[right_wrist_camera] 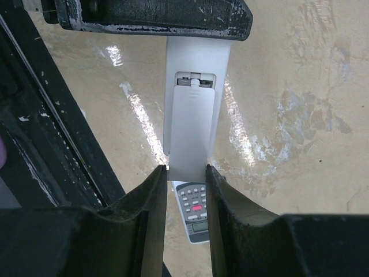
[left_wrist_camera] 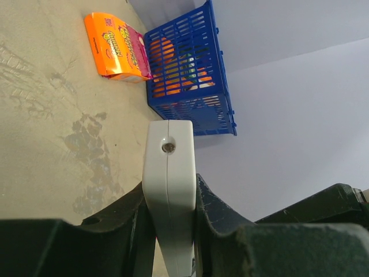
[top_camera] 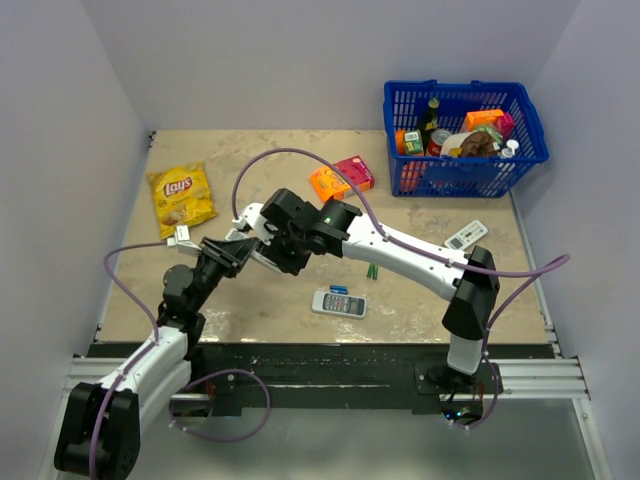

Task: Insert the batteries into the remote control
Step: Load the battery cover into the remote control.

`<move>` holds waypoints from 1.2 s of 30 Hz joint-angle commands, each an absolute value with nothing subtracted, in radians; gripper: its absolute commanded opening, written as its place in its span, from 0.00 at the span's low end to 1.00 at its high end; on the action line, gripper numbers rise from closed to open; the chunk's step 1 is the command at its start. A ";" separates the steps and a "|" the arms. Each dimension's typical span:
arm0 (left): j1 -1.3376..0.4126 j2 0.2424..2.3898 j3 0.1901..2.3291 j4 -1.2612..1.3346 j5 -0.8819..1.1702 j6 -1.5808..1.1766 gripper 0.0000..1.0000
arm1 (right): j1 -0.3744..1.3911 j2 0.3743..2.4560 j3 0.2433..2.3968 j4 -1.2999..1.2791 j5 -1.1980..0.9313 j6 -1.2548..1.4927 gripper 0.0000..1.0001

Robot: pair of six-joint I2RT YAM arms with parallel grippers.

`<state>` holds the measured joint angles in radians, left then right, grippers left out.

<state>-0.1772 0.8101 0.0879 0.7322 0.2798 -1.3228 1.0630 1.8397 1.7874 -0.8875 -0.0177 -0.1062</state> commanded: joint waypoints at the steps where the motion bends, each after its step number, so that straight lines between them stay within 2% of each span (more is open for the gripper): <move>1: -0.173 0.801 0.111 0.790 0.265 -1.328 0.00 | 1.063 1.822 1.824 -0.900 -0.028 -0.121 0.06; 20: -0.173 0.807 0.064 0.894 0.268 -1.463 0.00 | 1.066 1.813 1.798 -0.870 -0.029 -0.110 0.07; 23: -0.172 0.807 0.064 0.894 0.271 -1.466 0.00 | 1.066 1.813 1.799 -0.870 -0.029 -0.107 0.09; 28: -0.172 0.807 0.060 0.900 0.273 -1.473 0.00 | 1.066 1.810 1.802 -0.870 -0.026 -0.107 0.23; 36: -0.173 0.808 0.058 0.907 0.273 -1.480 0.00 | 1.068 1.810 1.810 -0.868 -0.023 -0.107 0.32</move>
